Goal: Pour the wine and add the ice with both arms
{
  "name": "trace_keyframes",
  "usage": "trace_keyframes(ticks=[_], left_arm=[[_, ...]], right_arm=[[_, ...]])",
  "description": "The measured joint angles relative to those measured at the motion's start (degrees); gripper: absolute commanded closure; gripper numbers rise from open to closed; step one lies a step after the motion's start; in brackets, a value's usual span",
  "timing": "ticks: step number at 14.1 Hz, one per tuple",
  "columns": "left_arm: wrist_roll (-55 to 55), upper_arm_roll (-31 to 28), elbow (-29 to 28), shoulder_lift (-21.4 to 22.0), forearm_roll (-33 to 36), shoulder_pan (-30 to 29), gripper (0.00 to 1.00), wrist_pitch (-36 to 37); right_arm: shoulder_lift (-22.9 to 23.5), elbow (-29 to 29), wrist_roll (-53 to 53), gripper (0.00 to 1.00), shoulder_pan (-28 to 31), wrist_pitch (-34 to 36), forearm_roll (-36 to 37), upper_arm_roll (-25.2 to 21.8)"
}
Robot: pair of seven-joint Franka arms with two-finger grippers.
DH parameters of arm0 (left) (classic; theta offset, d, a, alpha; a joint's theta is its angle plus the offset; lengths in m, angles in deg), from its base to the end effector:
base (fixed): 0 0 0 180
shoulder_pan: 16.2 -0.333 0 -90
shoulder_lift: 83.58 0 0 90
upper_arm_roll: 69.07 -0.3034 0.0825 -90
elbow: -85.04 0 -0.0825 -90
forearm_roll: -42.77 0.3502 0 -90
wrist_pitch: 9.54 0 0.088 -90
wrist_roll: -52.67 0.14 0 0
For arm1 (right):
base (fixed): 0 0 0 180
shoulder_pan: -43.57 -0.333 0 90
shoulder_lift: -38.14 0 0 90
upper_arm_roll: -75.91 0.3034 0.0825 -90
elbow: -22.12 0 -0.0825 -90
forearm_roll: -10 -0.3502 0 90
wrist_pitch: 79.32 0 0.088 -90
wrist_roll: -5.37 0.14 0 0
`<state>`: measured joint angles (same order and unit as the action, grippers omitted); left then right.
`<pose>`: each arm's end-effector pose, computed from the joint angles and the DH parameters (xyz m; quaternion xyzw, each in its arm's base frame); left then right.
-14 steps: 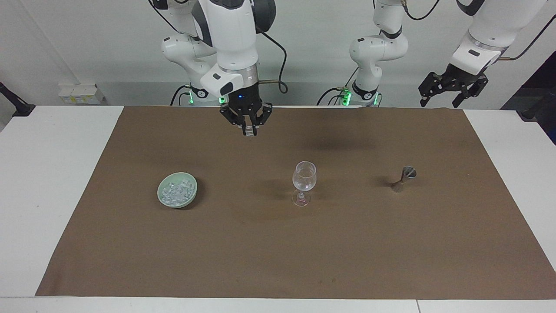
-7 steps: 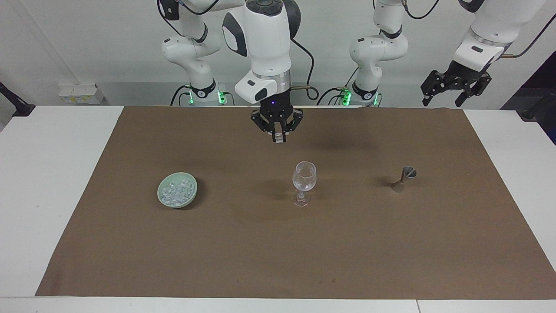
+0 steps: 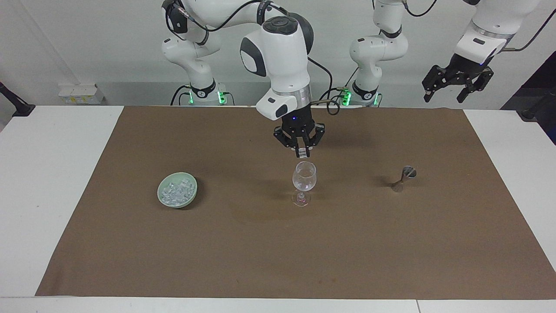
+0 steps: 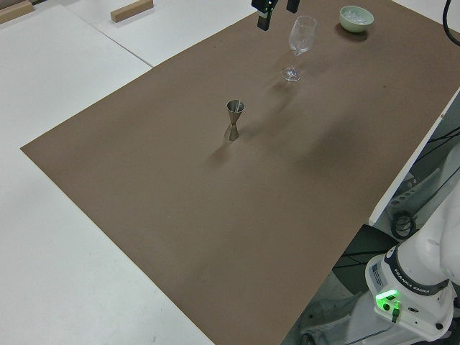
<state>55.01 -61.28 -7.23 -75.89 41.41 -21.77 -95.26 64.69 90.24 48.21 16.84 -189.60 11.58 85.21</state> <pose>0.4725 -0.0264 0.6211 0.9991 -0.0403 0.0093 0.0027 0.5711 0.3815 0.5131 -0.9877 0.0692 -0.0936 0.1044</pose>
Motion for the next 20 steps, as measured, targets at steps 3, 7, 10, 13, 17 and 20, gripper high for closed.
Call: trace_keyframes(ticks=[3, 7, 10, 13, 17, 20], left_arm=[[0.00, -0.06, 0.00, 0.00, 0.00, -0.01, 0.00, 0.00], [0.00, -0.86, 0.00, 0.00, 0.00, -0.13, 0.00, 0.00], [0.00, -1.08, 0.00, 0.00, 0.00, -0.13, 0.00, 0.00], [0.00, -1.08, 0.00, 0.00, 0.00, -0.13, 0.00, 0.00], [0.00, -1.08, 0.00, 0.00, 0.00, -0.13, 0.00, 0.01], [0.00, -1.08, 0.00, 0.00, 0.00, -0.13, 0.00, 0.01]], right_arm=[[1.28, -0.21, 0.30, 1.00, -0.15, -0.77, 0.75, 0.00], [3.12, -0.22, 1.74, 1.00, -0.80, -2.10, 1.77, 0.00], [3.51, 0.42, 2.66, 1.00, -1.50, -2.56, 1.97, 0.01], [3.44, 1.45, 2.71, 1.00, -1.49, -2.74, 2.00, 0.00], [3.03, 2.68, 2.71, 0.85, -1.49, -2.86, 2.02, 0.00], [2.46, 3.39, 2.72, 0.62, -1.49, -2.86, 2.03, 0.01]])
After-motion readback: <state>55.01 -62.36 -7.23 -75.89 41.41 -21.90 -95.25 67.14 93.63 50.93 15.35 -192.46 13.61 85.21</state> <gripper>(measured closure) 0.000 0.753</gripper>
